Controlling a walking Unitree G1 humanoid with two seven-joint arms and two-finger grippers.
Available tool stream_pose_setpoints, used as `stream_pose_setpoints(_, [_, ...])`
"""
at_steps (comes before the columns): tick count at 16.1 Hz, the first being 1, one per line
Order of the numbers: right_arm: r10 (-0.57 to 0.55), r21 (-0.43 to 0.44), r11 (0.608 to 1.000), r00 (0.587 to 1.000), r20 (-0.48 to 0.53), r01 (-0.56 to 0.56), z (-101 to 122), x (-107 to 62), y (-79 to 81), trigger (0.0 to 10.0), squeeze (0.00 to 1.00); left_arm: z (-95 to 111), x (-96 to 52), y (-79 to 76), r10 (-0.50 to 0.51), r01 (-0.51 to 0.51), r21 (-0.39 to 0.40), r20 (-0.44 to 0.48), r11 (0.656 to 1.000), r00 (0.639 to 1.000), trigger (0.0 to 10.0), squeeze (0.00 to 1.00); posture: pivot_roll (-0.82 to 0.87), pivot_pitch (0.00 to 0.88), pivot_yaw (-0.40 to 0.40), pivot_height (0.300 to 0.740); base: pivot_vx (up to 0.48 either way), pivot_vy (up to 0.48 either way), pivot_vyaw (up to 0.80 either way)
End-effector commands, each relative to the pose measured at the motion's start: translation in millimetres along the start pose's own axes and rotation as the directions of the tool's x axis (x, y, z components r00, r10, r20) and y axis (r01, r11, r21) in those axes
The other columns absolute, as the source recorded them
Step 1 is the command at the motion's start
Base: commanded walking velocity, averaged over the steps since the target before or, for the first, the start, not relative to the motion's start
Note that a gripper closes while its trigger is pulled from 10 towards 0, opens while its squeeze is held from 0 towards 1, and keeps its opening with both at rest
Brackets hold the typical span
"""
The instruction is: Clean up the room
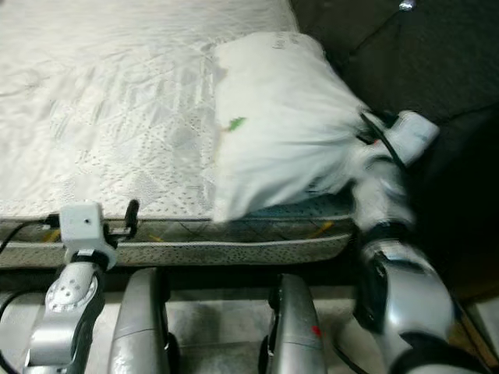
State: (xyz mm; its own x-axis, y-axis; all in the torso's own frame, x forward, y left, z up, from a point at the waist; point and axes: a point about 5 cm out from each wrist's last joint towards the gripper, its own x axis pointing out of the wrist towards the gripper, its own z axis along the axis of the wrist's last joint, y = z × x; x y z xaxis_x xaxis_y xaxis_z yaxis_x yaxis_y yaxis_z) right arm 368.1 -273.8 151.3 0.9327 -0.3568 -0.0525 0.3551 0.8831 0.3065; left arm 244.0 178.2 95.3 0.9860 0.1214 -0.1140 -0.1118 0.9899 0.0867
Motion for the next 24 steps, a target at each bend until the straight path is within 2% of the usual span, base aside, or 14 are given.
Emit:
stream_pose_setpoints(1, [-0.062, -0.050, 0.996, 0.990, 0.126, 0.069, 27, -4.1, -32.0, 0.0, 0.00, -7, -2.1, 2.9, -0.003, 0.004, 0.017, -0.024, 1.000, 1.000, 10.0, 0.00, 0.04, 0.026, -0.031, 0.536, 0.000, 0.000, 0.00])
stream_pose_setpoints(2, [-0.067, -0.056, 0.996, 0.991, 0.118, 0.074, 24, -6.4, -36.5, 0.0, 0.00, -8, -2.5, 3.1, -0.007, 0.008, 0.020, -0.025, 1.000, 1.000, 10.0, 0.00, 0.04, 0.026, -0.030, 0.536, 0.000, 0.000, 0.00])
stream_pose_setpoints(3, [-0.053, -0.084, 0.995, 0.996, 0.077, 0.060, 7, -17.6, -42.4, 0.0, 0.00, -10, -3.1, 3.5, -0.010, 0.010, 0.021, -0.031, 1.000, 0.999, 10.0, 0.00, 0.03, 0.029, -0.025, 0.536, 0.000, 0.000, 0.00])
stream_pose_setpoints(5, [0.021, -0.096, 0.995, 1.000, -0.007, -0.021, -28, -45.5, -32.5, 0.0, 0.00, -10, -0.4, 2.1, -0.012, 0.013, 0.020, -0.030, 1.000, 0.999, 10.0, 0.00, 0.03, 0.029, -0.022, 0.536, 0.000, 0.000, 0.00])
stream_pose_setpoints(6, [0.047, -0.098, 0.994, 0.999, -0.025, -0.049, -35, -52.6, -27.7, 0.0, 0.00, -9, 0.4, 1.7, -0.013, 0.013, 0.019, -0.028, 1.000, 1.000, 10.0, 0.00, 0.03, 0.030, -0.021, 0.536, 0.000, 0.000, 0.00])
stream_pose_setpoints(8, [0.170, -0.078, 0.981, 0.982, -0.086, -0.177, -59, -77.7, 0.7, 0.0, 0.00, -8, 2.0, -0.1, -0.018, 0.019, 0.018, -0.021, 1.000, 1.000, 10.0, 0.00, 0.03, 0.028, -0.021, 0.536, 0.000, 0.000, 0.00])
stream_pose_setpoints(11, [0.322, -0.083, 0.939, 0.938, -0.130, -0.334, -68, -86.4, 35.0, 0.0, 0.00, -9, 1.3, 1.6, -0.016, 0.016, 0.021, -0.023, 1.000, 1.000, 10.0, 0.00, 0.04, 0.026, -0.026, 0.536, 0.000, 0.000, 0.00])
stream_pose_setpoints(13, [0.419, -0.139, 0.887, 0.893, -0.162, -0.441, -63, -72.5, 57.2, 0.0, 0.00, -8, 1.9, 2.8, -0.011, 0.011, 0.023, -0.021, 1.000, 1.000, 10.0, 0.00, 0.04, 0.023, -0.024, 0.536, 0.000, 0.000, 0.00])
stream_pose_setpoints(14, [0.431, -0.169, 0.874, 0.888, -0.159, -0.455, -60, -67.7, 60.7, 0.0, 0.00, -8, 2.2, 2.8, -0.011, 0.011, 0.024, -0.021, 1.000, 1.000, 10.0, 0.00, 0.05, 0.020, -0.024, 0.536, 0.000, 0.000, 0.00])
stream_pose_setpoints(15, [0.440, -0.226, 0.856, 0.884, -0.156, -0.466, -48, -52.0, 67.6, 0.0, 0.00, -7, 3.2, 3.1, -0.009, 0.010, 0.026, -0.015, 1.000, 1.000, 10.0, 0.00, 0.05, 0.015, -0.028, 0.536, 0.000, 0.000, 0.00])
stream_pose_setpoints(17, [0.433, -0.251, 0.849, 0.885, -0.170, -0.464, -39, -39.5, 69.6, 0.0, 0.00, -6, 4.2, 3.7, -0.004, 0.005, 0.025, -0.011, 1.000, 1.000, 10.0, 0.00, 0.05, 0.010, -0.030, 0.536, 0.000, 0.000, 0.00])
stream_pose_setpoints(19, [0.388, -0.322, 0.841, 0.900, -0.199, -0.434, -22, -16.8, 68.2, 0.0, 0.00, -6, 6.3, 2.1, -0.005, 0.005, 0.023, -0.008, 1.000, 1.000, 10.0, 0.00, 0.05, 0.006, -0.030, 0.536, 0.000, 0.000, 0.00])
stream_pose_setpoints(22, [0.295, -0.348, 0.878, 0.944, -0.145, -0.328, 8, 2.9, 57.3, 0.0, 0.00, -5, 8.2, -0.1, -0.005, 0.005, 0.019, -0.003, 1.000, 1.000, 10.0, 0.00, 0.05, 0.002, -0.037, 0.536, 0.000, 0.000, 0.00])
stream_pose_setpoints(24, [0.211, -0.341, 0.911, 0.972, -0.101, -0.234, 28, 13.3, 40.4, 0.0, 0.00, -6, 6.7, 0.5, 0.003, -0.003, 0.016, -0.003, 1.000, 1.000, 10.0, 0.00, 0.05, 0.000, -0.040, 0.536, 0.000, 0.000, 0.00])
